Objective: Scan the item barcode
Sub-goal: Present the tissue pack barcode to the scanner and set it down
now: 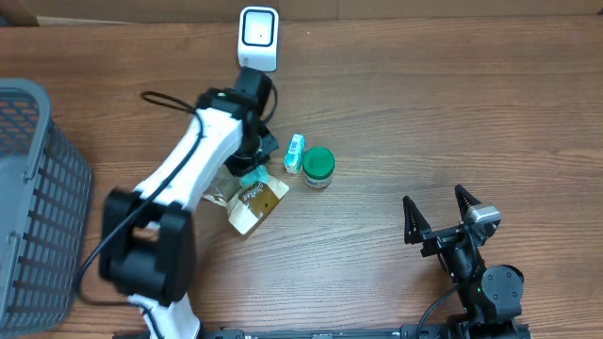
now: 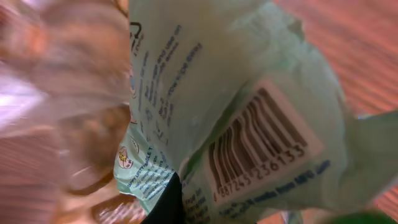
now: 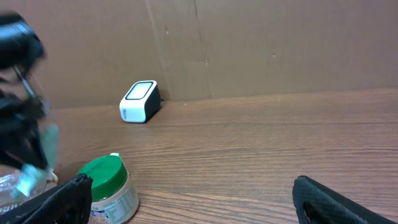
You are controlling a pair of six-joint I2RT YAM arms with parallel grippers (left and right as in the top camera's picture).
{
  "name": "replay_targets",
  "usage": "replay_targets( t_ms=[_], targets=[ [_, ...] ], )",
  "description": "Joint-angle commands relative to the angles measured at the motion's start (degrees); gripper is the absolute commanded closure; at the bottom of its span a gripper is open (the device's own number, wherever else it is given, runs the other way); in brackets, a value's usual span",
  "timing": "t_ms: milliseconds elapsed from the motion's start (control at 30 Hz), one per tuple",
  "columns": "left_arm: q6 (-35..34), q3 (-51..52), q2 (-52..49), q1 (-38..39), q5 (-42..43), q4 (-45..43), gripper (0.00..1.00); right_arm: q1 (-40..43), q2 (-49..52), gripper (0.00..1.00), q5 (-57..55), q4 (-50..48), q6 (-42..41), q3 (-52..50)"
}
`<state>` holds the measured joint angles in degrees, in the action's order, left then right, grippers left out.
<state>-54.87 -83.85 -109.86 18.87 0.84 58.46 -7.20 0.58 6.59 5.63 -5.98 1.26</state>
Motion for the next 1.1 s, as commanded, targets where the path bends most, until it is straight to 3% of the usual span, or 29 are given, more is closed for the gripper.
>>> replay_targets(
  t_ms=[0, 133, 300, 400, 567, 667, 700, 733, 800, 900, 1067],
  targets=[
    [-7.32, 0.31, -3.87, 0.00, 4.96, 0.35, 0.96, 0.20, -0.39, 0.00, -0.35, -0.24, 0.09, -0.20],
    [-5.97, 0.17, -4.22, -0.46, 2.67, 5.27, 0.96, 0.20, -0.39, 0.00, -0.35, -0.24, 0.07, -0.20],
    [6.10, 0.07, -4.22, -2.60, -2.80, 9.86, 0.96, 0.20, -0.39, 0.00, -0.35, -0.24, 0.09, -0.20],
    [16.68, -1.16, -4.22, -4.52, -2.73, 9.14, 0.96, 0.20, -0.39, 0.00, -0.35, -0.22, 0.09, -0.20],
    [19.15, -3.69, -4.22, -4.92, 2.27, 4.76, 0.94, 0.20, -0.39, 0.00, -0.35, -0.24, 0.09, -0.20],
    [19.15, -3.67, -4.24, -3.28, 4.68, 3.06, 0.77, 0.20, -0.39, 0.00, -0.35, -0.22, 0.07, -0.20],
    [19.15, -3.67, -4.24, -2.67, 4.46, 2.64, 0.67, 0.20, -0.39, 0.00, -0.35, -0.24, 0.07, -0.20],
    [19.17, -3.67, -4.24, -1.86, 3.93, 2.05, 0.44, 0.20, -0.39, 0.00, -0.35, -0.22, 0.07, -0.20],
    [19.21, -3.78, -4.22, -1.38, 2.38, 1.90, 0.29, 0.20, -0.39, 0.00, -0.35, -0.24, 0.09, -0.20],
    [18.78, -7.28, -4.11, -1.99, 0.50, 5.73, 0.30, 0.20, -0.39, 0.00, -0.35, -0.24, 0.09, -0.20],
    [20.46, -27.63, -1.29, -7.13, -1.49, 20.79, 0.30, 0.20, -0.39, 0.00, -0.35, -0.22, 0.07, -0.20]
  ],
)
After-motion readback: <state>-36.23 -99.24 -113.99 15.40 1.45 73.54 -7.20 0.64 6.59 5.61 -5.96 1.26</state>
